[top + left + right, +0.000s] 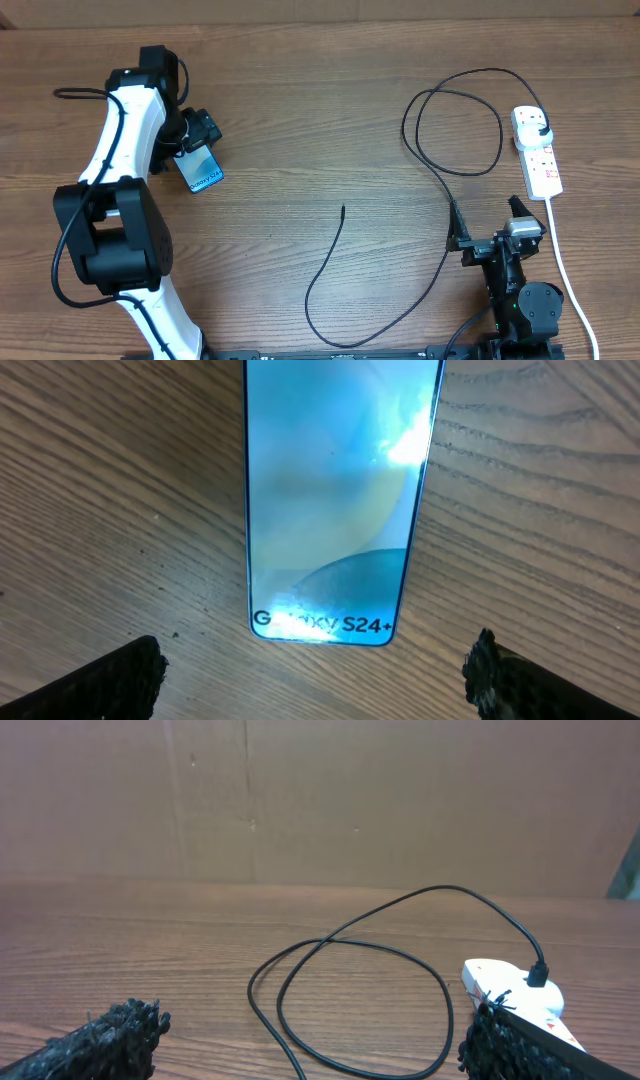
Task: Plug charger to phone and switch on socket
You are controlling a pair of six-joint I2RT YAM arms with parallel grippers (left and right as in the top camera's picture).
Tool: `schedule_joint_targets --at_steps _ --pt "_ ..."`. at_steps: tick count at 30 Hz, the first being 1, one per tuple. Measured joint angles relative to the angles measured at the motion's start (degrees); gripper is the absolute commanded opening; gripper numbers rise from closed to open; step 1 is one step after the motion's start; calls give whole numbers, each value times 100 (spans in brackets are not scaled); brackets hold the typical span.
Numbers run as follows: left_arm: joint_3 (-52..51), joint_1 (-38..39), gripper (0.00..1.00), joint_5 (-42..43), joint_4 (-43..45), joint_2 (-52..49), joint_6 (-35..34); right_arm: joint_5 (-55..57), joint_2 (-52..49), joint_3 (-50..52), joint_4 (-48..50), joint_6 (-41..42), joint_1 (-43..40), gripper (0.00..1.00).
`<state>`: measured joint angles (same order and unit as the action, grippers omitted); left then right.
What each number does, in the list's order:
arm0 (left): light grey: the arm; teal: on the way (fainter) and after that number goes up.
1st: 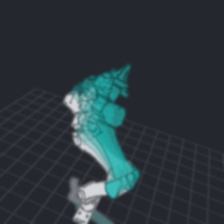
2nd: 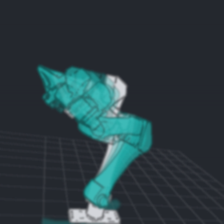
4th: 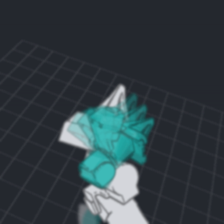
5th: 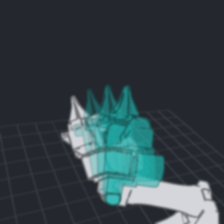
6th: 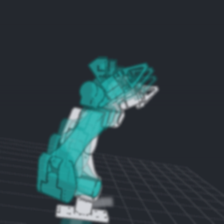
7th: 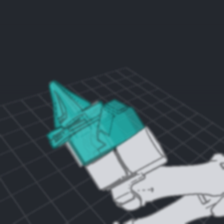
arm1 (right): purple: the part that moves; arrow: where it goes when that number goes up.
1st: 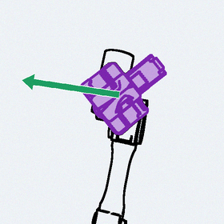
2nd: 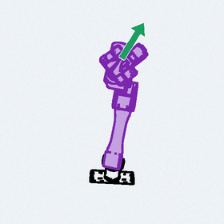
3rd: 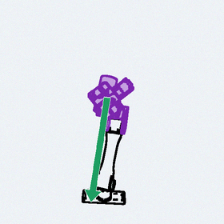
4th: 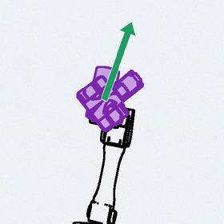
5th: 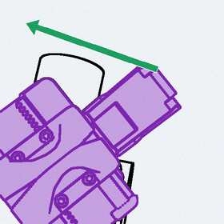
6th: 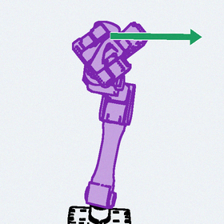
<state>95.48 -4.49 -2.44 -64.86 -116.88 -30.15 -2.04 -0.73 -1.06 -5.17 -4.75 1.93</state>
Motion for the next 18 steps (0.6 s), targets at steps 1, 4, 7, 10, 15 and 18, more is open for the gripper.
schedule_joint_targets --at_steps 1,4,7,10,15,18 --pt "0 0 100 0 31 -2 0 -2 0 0 4 4 -2 100" --pt "0 0 100 0 151 -2 -4 -2 0 0 2 2 -2 100" --pt "0 0 100 0 201 -2 -20 0 0 0 2 2 -2 100" --pt "0 0 100 0 214 -4 -22 0 0 0 2 2 -2 100" --pt "0 0 100 0 240 -11 -39 0 0 0 2 0 -2 100" --pt "0 0 100 -2 282 -57 -42 -2 0 0 2 2 -2 100"
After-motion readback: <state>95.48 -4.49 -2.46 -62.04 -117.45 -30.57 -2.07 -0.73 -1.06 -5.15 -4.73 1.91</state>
